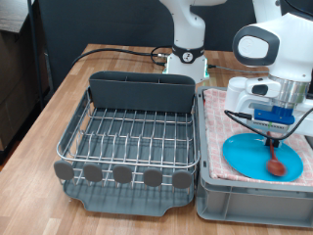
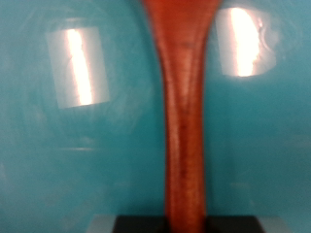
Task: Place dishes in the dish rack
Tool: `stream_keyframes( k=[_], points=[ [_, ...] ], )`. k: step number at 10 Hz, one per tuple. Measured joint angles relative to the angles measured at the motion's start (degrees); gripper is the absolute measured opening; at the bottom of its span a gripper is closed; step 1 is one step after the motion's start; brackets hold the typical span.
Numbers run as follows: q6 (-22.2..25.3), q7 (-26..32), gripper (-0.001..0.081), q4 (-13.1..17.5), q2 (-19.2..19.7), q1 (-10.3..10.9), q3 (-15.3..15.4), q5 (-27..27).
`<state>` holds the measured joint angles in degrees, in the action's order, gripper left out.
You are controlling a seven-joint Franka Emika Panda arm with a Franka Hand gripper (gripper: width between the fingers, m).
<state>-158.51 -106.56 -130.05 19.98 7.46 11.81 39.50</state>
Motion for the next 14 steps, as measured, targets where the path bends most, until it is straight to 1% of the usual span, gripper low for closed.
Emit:
stream_keyframes(
  k=[1, 4, 7, 9, 10, 12, 14],
  points=[
    [0.00, -0.03, 0.0088, 0.00, 0.00, 0.00, 0.01, -0.02],
    [0.35, 0.90, 0.0088, 0.62, -0.46, -0.47, 0.97, -2.17],
    [2.96, 4.50, 0.0089, 1.09, -2.80, -1.38, 2.64, -7.57],
    [3.61, 6.54, 0.0089, 1.11, -4.60, -1.80, 3.15, -10.20],
    [4.96, 7.41, 0.0089, 1.11, -5.76, -2.03, 3.42, -11.70],
    [10.17, 8.27, 0.0089, 0.91, -9.63, -2.12, 3.97, -16.16],
    [14.57, 7.14, 0.0089, -0.27, -14.00, -2.12, 4.02, -21.66]
  ],
)
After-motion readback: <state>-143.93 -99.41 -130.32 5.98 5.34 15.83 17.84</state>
